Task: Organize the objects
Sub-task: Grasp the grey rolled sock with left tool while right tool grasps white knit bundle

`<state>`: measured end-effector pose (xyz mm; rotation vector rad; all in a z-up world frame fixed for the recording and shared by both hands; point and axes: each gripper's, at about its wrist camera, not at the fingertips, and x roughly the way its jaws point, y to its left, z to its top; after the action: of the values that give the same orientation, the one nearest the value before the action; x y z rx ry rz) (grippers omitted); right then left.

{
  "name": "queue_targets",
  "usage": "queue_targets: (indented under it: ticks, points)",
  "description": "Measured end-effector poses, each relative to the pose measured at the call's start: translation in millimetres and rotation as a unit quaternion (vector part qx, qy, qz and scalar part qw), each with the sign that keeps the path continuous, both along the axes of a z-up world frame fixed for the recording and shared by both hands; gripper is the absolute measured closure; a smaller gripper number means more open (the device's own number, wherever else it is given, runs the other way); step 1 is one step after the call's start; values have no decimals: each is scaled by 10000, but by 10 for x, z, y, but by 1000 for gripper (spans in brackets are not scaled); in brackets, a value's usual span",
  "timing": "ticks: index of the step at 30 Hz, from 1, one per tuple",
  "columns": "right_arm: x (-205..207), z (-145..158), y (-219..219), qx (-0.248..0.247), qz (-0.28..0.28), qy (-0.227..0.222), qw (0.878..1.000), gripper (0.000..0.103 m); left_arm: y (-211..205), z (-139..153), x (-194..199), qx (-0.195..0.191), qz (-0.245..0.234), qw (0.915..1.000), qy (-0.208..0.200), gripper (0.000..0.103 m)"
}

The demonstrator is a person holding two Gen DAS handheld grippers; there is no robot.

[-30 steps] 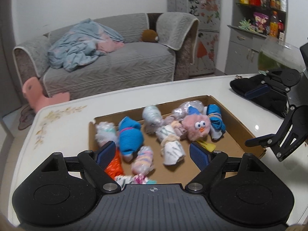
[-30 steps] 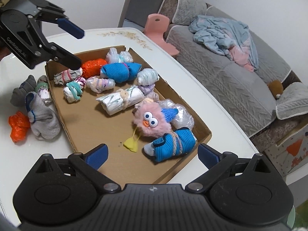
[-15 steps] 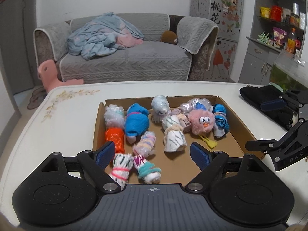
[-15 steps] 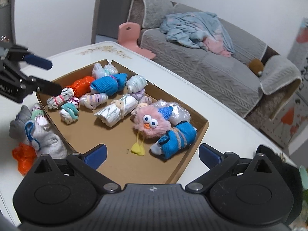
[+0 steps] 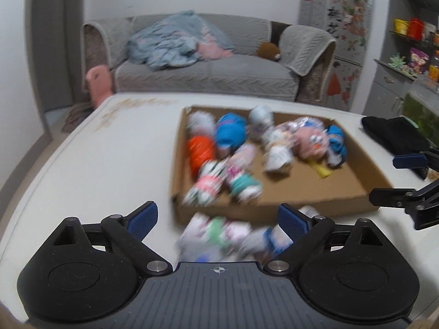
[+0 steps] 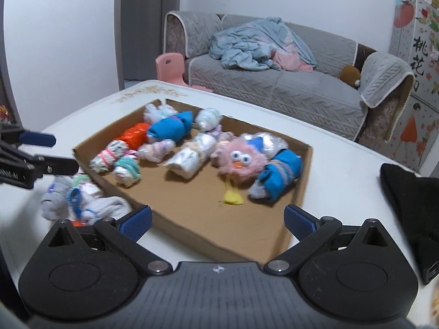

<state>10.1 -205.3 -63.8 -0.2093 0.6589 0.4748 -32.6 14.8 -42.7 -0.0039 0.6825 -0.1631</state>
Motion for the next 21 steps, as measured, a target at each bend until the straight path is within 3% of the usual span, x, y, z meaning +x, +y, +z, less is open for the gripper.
queue_targets:
  ticks: [5, 10, 17, 21]
  points:
    - [-127, -147, 229, 395, 78, 209, 9990, 1, 158, -189, -157, 137, 191, 9996, 135, 7]
    - [-134, -337, 479, 868, 22, 598, 9944, 1, 186, -321, -143, -24, 130, 9997, 198, 6]
    - [-53, -483, 736, 1011, -88, 881, 9909, 1, 257, -441, -10, -57, 199, 9994, 281, 6]
    - [5, -545, 811, 1128, -72, 1032, 9882, 1, 378, -493, -22, 153, 371, 9987, 326, 6]
